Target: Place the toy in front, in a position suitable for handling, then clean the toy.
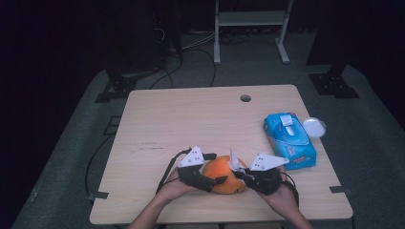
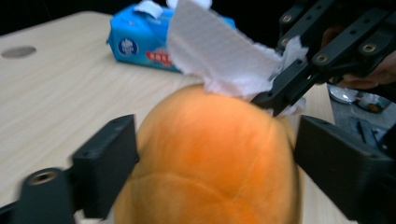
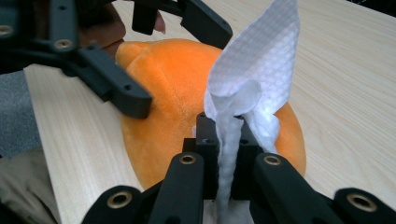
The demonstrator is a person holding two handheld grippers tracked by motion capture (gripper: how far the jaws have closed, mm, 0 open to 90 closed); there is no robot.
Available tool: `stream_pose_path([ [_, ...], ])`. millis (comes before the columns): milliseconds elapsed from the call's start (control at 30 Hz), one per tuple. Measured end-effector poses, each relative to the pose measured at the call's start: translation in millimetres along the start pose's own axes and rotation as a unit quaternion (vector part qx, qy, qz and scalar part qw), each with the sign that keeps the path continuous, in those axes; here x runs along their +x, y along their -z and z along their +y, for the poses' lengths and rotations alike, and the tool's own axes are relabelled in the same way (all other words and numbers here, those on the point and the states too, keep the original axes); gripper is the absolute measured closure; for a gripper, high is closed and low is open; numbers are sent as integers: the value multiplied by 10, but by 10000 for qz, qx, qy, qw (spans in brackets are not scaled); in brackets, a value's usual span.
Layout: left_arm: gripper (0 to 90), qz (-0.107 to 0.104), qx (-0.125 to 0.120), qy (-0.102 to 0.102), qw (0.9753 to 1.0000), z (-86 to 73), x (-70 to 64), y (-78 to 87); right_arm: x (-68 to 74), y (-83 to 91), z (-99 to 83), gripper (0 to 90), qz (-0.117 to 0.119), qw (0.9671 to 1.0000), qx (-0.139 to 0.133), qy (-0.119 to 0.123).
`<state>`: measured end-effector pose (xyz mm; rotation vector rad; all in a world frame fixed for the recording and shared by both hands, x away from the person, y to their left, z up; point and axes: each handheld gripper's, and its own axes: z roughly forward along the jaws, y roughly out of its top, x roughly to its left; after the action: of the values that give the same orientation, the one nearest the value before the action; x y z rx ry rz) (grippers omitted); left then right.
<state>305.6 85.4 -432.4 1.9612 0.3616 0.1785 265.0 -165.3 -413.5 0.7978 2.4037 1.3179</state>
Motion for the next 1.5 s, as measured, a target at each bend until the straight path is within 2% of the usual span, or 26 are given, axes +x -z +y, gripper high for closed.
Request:
stream_pose_path([
  [67, 275, -21, 31, 3, 10000, -43, -19, 1, -38, 40, -25, 839, 53, 10000, 9, -32],
  [167, 279, 14, 72, -31, 10000, -51, -24, 17, -88, 90, -43, 833, 35, 10000, 33, -48],
  [200, 279, 10, 37, 49, 10000, -76, 1, 30, -135, 130, -84, 833, -67, 9999, 89, -89],
  [233, 279, 10, 37, 49, 10000, -76, 1, 30, -135, 130, -84, 833, -67, 9999, 89, -89],
  [267, 279, 15, -25, 175, 9998, -97, 23, 24, -167, 150, -107, 835, -136, 9997, 89, -189],
  [367, 278, 24, -23, 208, 9998, -104, 46, 21, -139, 150, -72, 837, -180, 9996, 19, -194],
  [400, 279, -23, -55, 279, 9996, -112, 68, 19, -87, 136, -17, 834, -103, 9998, -96, -140],
  [433, 280, -23, -55, 279, 9996, -112, 68, 19, -87, 136, -17, 834, -103, 9998, -96, -140],
  [467, 283, -36, -50, 227, 9997, -121, 86, 26, -38, 110, 19, 818, 50, 9998, -170, -134],
  [567, 294, -56, -44, 199, 9998, -134, 90, 39, -13, 86, 15, 817, 49, 9999, -121, -69],
  [700, 293, -71, -59, 194, 9998, -140, 101, 36, -120, 102, -41, 823, 57, 9995, -92, -290],
  [767, 293, -94, -94, 265, 9996, -155, 115, 43, -136, 104, -44, 822, 42, 9994, -99, -328],
  [800, 293, -94, -107, 303, 9994, -162, 125, 47, -159, 94, -45, 823, 90, 9989, -125, -435],
  [967, 292, -95, -84, 300, 9995, -170, 136, 62, -145, 61, -24, 822, 64, 9992, -113, -388],
  [1067, 292, -60, -40, 198, 9998, -159, 112, 70, -125, 74, -31, 817, 72, 9994, -97, -313],
  [1133, 292, -70, -23, 213, 9997, -157, 118, 76, -137, 96, -38, 816, -60, 9997, -43, -236],
  [1267, 293, -101, -45, 260, 9996, -167, 145, 77, -184, 131, -75, 819, -150, 9991, -60, -398],
  [1367, 293, -107, -35, 280, 9995, -169, 153, 78, -129, 149, -46, 821, -96, 9992, -182, -342],
  [1400, 293, -105, -54, 281, 9995, -175, 154, 90, -56, 135, -5, 821, -6, 9994, -247, -237],
  [1500, 292, -87, -44, 277, 9996, -184, 164, 113, -40, 76, -7, 824, 53, 9996, -181, -201],
])
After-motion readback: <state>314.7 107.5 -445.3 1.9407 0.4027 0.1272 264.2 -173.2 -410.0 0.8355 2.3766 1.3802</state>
